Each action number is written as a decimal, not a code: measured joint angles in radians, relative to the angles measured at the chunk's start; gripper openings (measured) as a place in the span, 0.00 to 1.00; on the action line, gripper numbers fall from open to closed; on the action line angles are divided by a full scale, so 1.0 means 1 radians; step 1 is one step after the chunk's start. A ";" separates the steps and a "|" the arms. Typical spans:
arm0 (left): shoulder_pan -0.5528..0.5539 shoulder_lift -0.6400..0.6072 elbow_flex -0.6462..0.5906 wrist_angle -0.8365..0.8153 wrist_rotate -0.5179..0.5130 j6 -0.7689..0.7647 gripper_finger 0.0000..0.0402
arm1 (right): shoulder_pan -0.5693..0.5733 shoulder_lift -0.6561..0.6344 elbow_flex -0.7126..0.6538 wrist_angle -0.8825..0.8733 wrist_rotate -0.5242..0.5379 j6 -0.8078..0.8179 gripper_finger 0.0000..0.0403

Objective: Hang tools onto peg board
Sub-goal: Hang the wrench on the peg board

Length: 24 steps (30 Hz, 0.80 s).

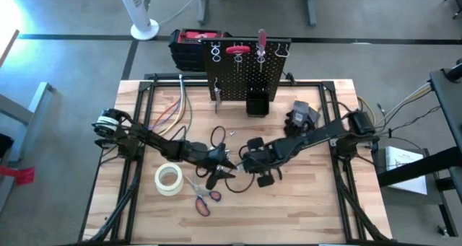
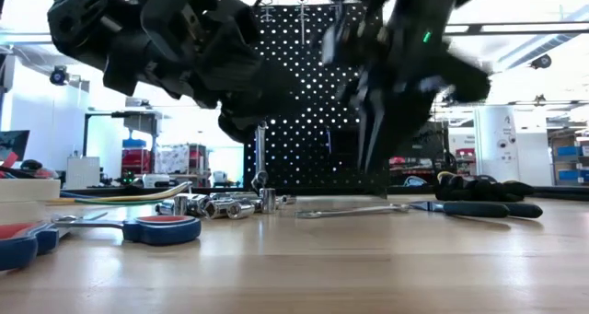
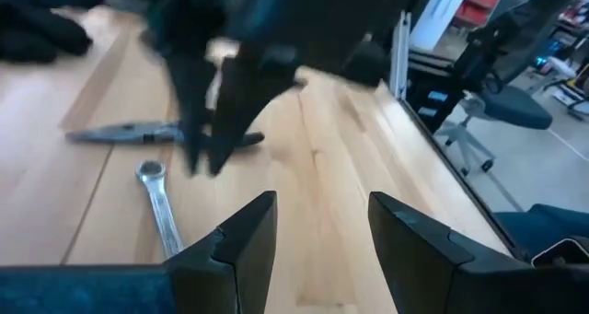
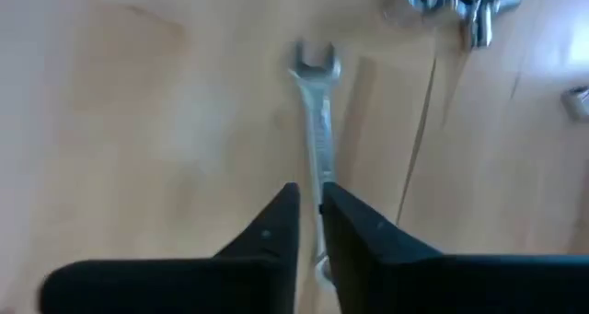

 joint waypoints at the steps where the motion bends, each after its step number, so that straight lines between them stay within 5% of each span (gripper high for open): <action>1: -0.001 0.000 0.000 -0.005 -0.004 -0.011 0.41 | -0.010 0.023 0.000 0.005 0.001 -0.006 0.16; 10: -0.003 -0.001 -0.057 -0.005 -0.045 -0.077 0.41 | -0.083 0.171 0.012 -0.011 -0.087 -0.003 0.38; 13: -0.004 -0.001 -0.070 -0.006 -0.055 -0.087 0.41 | -0.084 0.177 0.013 -0.016 -0.096 0.011 0.31; 18: -0.004 -0.001 -0.084 -0.005 -0.080 -0.087 0.41 | -0.083 0.142 0.007 -0.026 -0.118 -0.004 0.05; 24: -0.003 -0.001 -0.088 -0.005 -0.107 -0.087 0.41 | -0.072 0.063 -0.009 -0.084 -0.108 -0.009 0.01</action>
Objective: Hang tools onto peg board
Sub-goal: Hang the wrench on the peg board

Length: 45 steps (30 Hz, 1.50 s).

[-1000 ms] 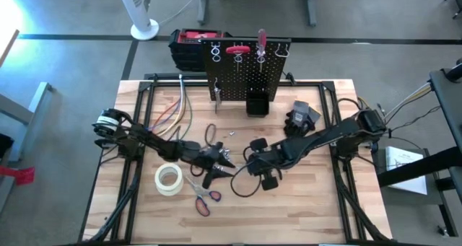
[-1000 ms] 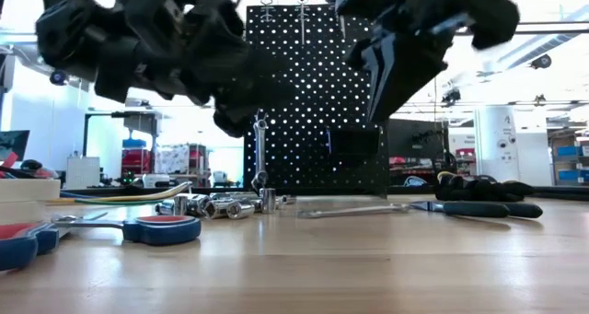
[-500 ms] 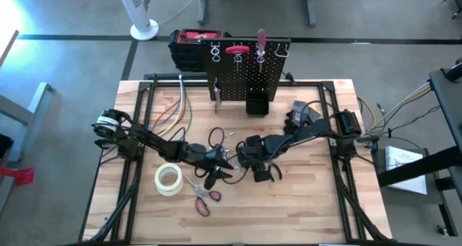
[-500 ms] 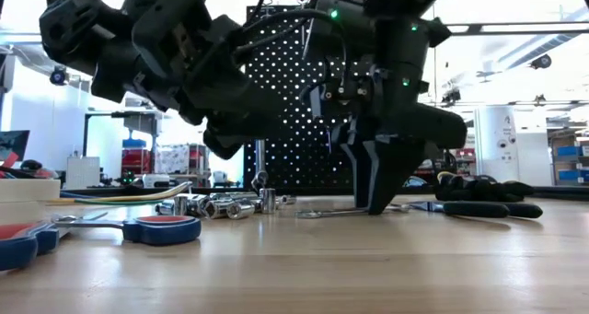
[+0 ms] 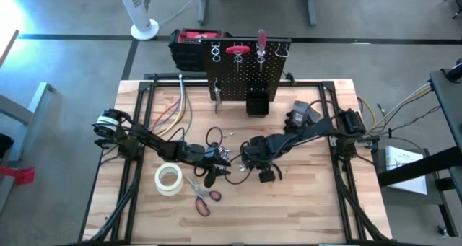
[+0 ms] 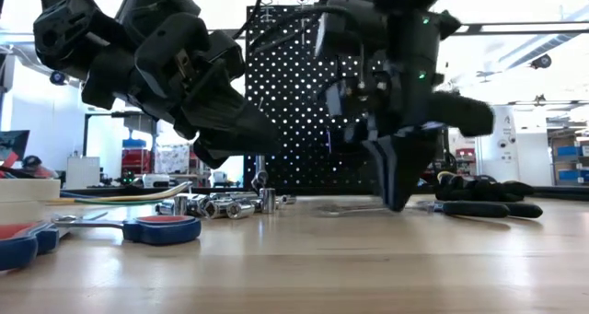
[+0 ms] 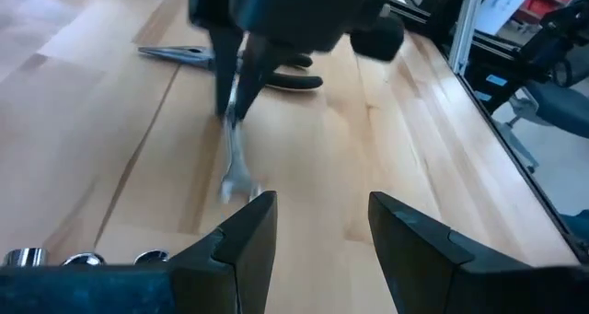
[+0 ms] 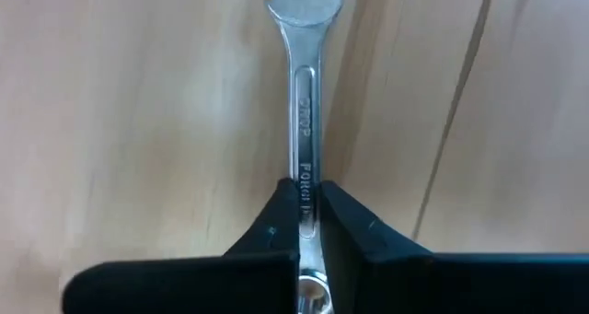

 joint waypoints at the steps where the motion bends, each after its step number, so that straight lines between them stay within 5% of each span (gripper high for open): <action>1: 0.000 0.000 0.000 0.001 0.000 0.002 0.41 | 0.006 -0.013 0.000 0.010 0.012 0.003 0.01; 13: 0.011 0.001 0.110 -0.004 0.002 0.115 0.41 | 0.078 -0.112 0.020 0.057 0.096 -0.006 0.00; 23: 0.010 0.001 0.261 -0.379 0.002 0.155 0.41 | 0.076 -0.112 0.010 0.052 0.096 0.110 0.01; 38: 0.005 0.001 0.179 -0.335 -0.099 0.018 0.41 | 0.024 -0.114 -0.244 0.300 0.062 0.182 0.43; 45: 0.005 0.001 0.161 -0.336 -0.139 -0.035 0.41 | 0.011 -0.111 -0.289 0.336 -0.022 0.223 0.27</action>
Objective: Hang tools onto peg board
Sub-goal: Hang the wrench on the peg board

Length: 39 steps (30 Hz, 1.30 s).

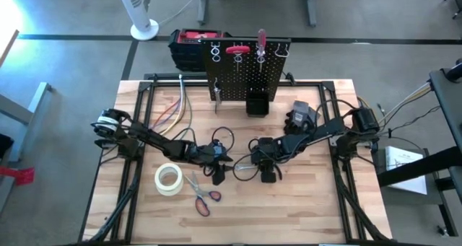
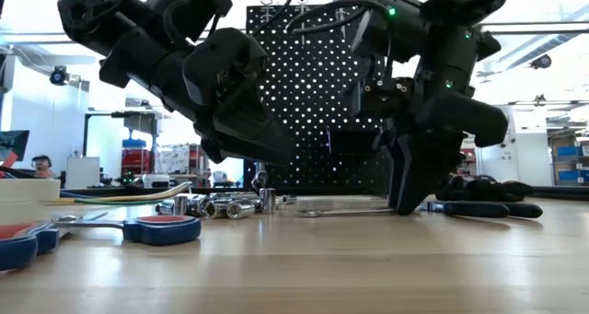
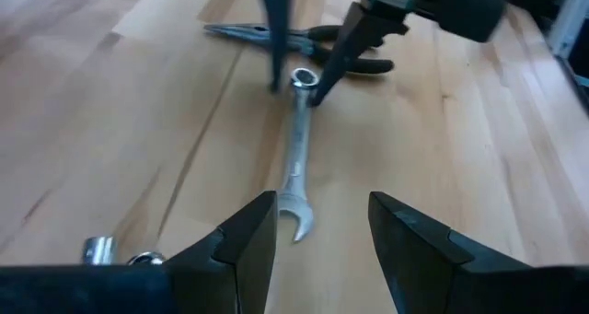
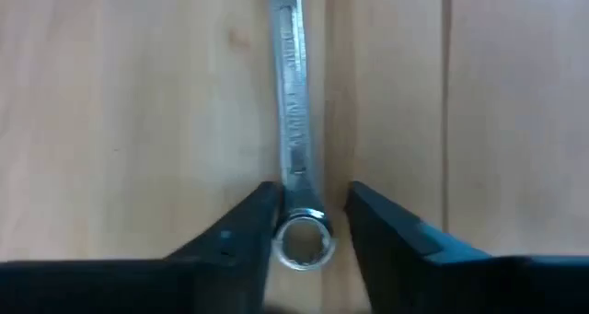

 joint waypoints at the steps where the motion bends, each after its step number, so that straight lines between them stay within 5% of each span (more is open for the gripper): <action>1: 0.000 0.000 0.000 0.001 -0.001 0.000 0.41 | 0.000 0.003 0.000 0.001 -0.007 -0.001 0.21; 5: 0.000 0.000 0.005 0.003 -0.008 0.006 0.41 | 0.000 0.010 0.004 0.006 -0.016 -0.033 0.04; 11: -0.003 0.000 0.001 0.001 -0.008 0.008 0.41 | 0.026 0.001 0.035 -0.020 0.016 -0.091 0.01; 20: -0.004 0.000 0.000 0.128 -0.007 0.111 0.41 | 0.139 -0.021 0.178 -0.184 0.276 -0.162 0.01; 26: -0.004 0.000 0.008 0.158 -0.008 0.131 0.41 | 0.152 -0.025 0.236 -0.204 0.280 -0.055 0.00; 32: -0.009 0.001 0.006 0.160 -0.018 0.143 0.41 | 0.222 -0.035 0.181 -0.188 0.478 0.081 0.00; 39: -0.009 0.106 0.027 0.189 -0.018 0.131 0.41 | 0.363 -0.034 0.041 0.072 0.606 0.137 0.01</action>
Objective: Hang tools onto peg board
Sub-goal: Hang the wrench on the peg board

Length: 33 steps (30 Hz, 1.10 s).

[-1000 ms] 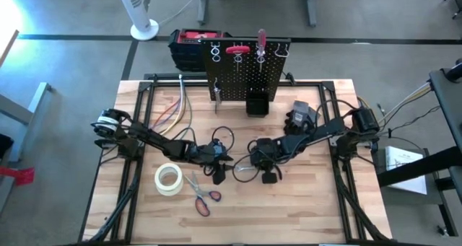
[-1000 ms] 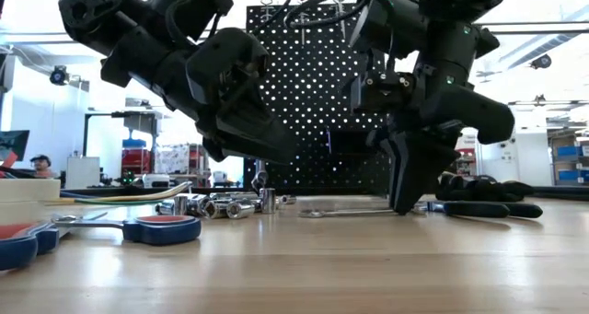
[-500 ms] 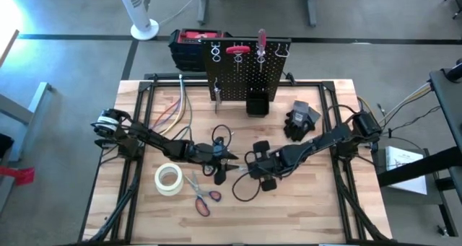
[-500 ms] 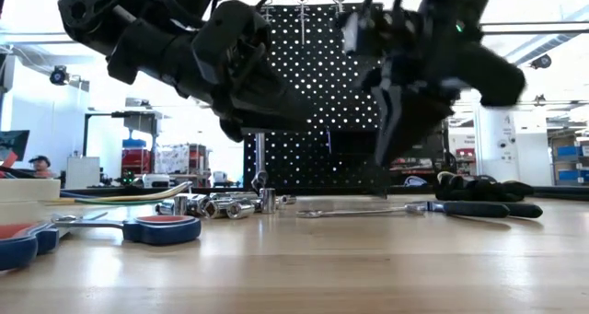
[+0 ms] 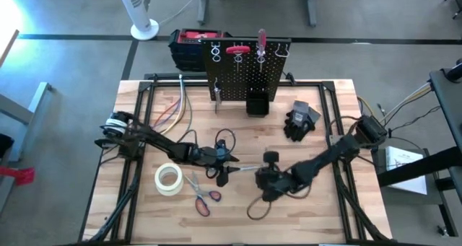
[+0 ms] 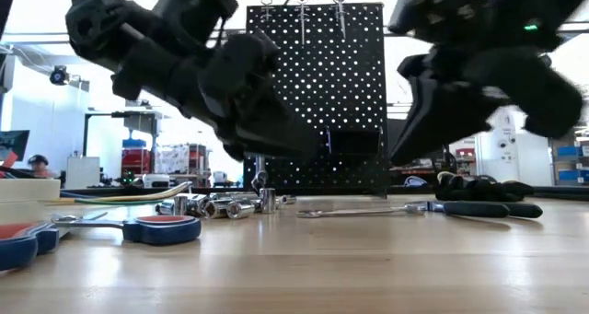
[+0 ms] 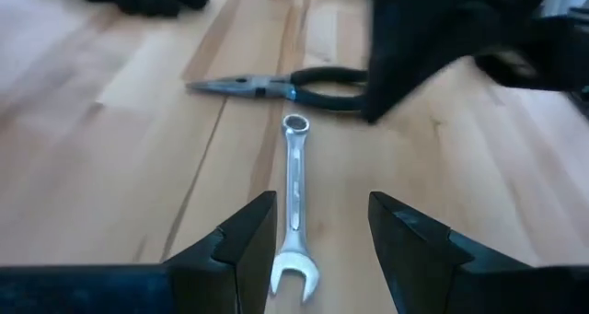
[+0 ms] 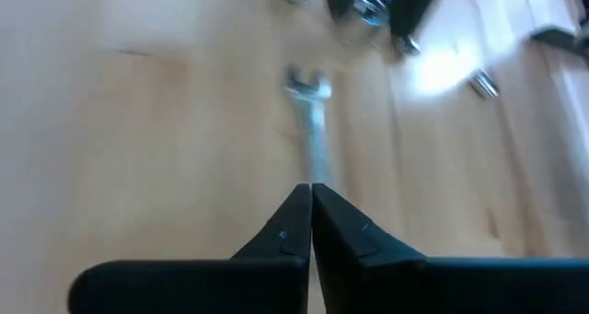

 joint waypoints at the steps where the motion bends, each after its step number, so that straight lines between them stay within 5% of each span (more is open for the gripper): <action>1: 0.000 0.023 0.014 0.009 0.000 -0.007 0.41 | 0.012 0.005 -0.012 0.032 0.008 0.000 0.02; 7: 0.003 0.156 0.126 -0.038 -0.024 -0.041 0.41 | 0.021 0.062 -0.027 0.047 0.014 0.026 0.21; 15: 0.003 0.233 0.293 -0.328 -0.074 -0.062 0.39 | 0.019 0.134 -0.020 0.028 0.130 0.028 0.46; 19: 0.004 0.245 0.313 -0.352 -0.079 -0.057 0.38 | 0.010 0.145 -0.019 -0.033 0.194 0.027 0.47; 33: 0.006 0.251 0.309 -0.291 0.002 0.016 0.38 | -0.073 0.142 -0.016 -0.049 0.157 -0.133 0.37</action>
